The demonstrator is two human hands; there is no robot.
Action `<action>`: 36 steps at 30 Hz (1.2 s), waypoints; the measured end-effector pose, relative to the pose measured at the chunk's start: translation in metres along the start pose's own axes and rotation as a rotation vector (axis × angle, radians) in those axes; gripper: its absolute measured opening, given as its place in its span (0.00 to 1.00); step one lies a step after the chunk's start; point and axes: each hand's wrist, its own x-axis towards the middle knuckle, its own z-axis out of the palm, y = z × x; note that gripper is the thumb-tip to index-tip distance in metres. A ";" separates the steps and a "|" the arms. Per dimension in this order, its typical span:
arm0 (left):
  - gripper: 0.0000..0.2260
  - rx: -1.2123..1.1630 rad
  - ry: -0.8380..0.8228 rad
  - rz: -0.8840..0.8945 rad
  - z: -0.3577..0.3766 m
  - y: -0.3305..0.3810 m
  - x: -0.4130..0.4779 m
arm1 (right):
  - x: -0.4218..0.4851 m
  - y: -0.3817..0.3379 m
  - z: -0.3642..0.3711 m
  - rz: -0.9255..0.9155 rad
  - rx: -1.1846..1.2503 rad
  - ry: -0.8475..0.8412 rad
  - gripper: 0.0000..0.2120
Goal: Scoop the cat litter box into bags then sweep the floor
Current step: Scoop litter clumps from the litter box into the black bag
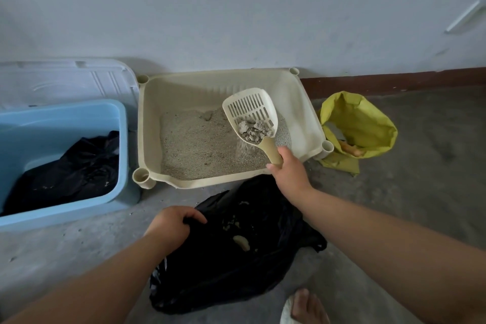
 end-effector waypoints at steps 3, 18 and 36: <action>0.19 0.001 0.012 0.020 0.000 0.002 -0.001 | -0.001 0.001 -0.002 0.002 0.001 0.005 0.16; 0.22 -0.098 0.192 0.017 0.002 -0.001 0.011 | -0.009 0.016 -0.012 -0.002 -0.072 -0.099 0.08; 0.23 -0.119 0.149 0.041 0.002 -0.002 0.012 | -0.043 0.064 -0.018 -0.445 -0.515 -0.139 0.10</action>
